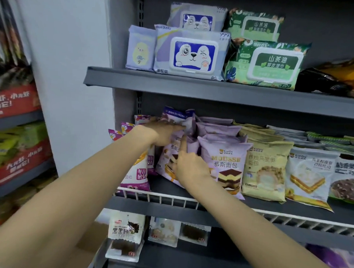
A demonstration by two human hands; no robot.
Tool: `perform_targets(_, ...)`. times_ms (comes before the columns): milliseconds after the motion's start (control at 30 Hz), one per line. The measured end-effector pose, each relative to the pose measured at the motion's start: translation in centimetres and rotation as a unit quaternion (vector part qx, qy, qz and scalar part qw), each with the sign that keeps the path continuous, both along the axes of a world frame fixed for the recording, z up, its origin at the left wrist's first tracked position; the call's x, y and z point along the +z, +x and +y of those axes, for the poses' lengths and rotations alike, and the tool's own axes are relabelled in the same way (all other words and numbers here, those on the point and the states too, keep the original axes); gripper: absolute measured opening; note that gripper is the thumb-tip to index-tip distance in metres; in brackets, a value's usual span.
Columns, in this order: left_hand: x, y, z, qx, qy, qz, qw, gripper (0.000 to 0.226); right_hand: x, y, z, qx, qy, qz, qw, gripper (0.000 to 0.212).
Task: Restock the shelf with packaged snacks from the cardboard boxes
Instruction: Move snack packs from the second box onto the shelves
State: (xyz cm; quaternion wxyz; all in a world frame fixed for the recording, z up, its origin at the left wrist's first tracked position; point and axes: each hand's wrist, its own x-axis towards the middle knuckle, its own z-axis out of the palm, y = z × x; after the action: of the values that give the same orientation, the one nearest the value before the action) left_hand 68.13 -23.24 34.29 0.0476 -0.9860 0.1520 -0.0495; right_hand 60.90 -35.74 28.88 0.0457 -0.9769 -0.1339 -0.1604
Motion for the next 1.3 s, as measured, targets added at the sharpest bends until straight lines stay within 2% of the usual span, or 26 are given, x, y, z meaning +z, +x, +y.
perform_targets(67, -0.1, 0.1, 0.2, -0.011, 0.012, 0.002, 1.000, 0.055, -0.8, 0.6, 0.3, -0.036, 0.009, -0.004, 0.999, 0.075)
perform_targets(167, 0.3, -0.1, 0.2, -0.023, 0.073, -0.068, 0.995, 0.049, -2.0, 1.3, 0.0, -0.044, -0.010, -0.024, 0.999, 0.080)
perform_targets(267, 0.6, -0.4, 0.2, -0.014, 0.071, -0.123, 0.990, 0.044, -2.9, 2.3, -0.3, -0.054, -0.038, -0.111, 0.992, 0.080)
perform_targets(400, 0.6, 0.3, 0.1, 0.036, 0.058, -0.145, 0.987, 0.051, -3.3, 5.0, 0.9, -0.037, -0.070, -0.241, 0.967, 0.060)
perform_targets(500, 0.2, 1.1, 0.1, 0.067, 0.044, -0.126, 0.989, 0.064, -3.7, 6.1, 1.8, -0.049, -0.067, -0.237, 0.968, 0.061)
perform_targets(567, 0.0, 1.7, 0.1, 0.079, 0.047, -0.130, 0.987, 0.069, -3.7, 6.4, 2.2, -0.075, -0.063, -0.184, 0.978, 0.057)
perform_targets(733, 0.1, 2.6, -0.2, 0.066, 0.079, -0.134, 0.986, 0.067, -4.1, 8.1, 2.1, -0.077, -0.085, -0.191, 0.975, 0.056)
perform_targets(800, 0.3, 3.2, 0.0, 0.050, 0.029, -0.114, 0.992, 0.053, -4.3, 8.6, 2.4, -0.088, -0.078, -0.149, 0.982, 0.057)
perform_targets(867, 0.6, 3.9, 0.6, 0.031, -0.100, -0.084, 0.991, 0.028, -4.5, 8.9, 2.6, -0.088, -0.067, -0.133, 0.985, 0.056)
perform_targets(900, 0.6, 4.3, 0.9, 0.026, -0.145, -0.068, 0.987, 0.023, -4.6, 8.9, 2.6, -0.087, -0.064, -0.136, 0.985, 0.055)
perform_targets(1067, 1.1, 6.0, 1.8, 0.029, -0.166, -0.042, 0.985, 0.015, -4.9, 8.8, 2.4, -0.042, -0.031, -0.208, 0.977, 0.048)
perform_targets(1200, 1.9, 6.6, 1.8, 0.036, -0.230, 0.004, 0.973, 0.018, -5.1, 9.4, 2.3, -0.033, -0.011, -0.191, 0.981, 0.045)
perform_targets(1300, 2.3, 6.8, 2.1, 0.050, -0.231, 0.037, 0.971, 0.025, -5.3, 9.4, 2.3, -0.037, -0.017, -0.195, 0.980, 0.049)
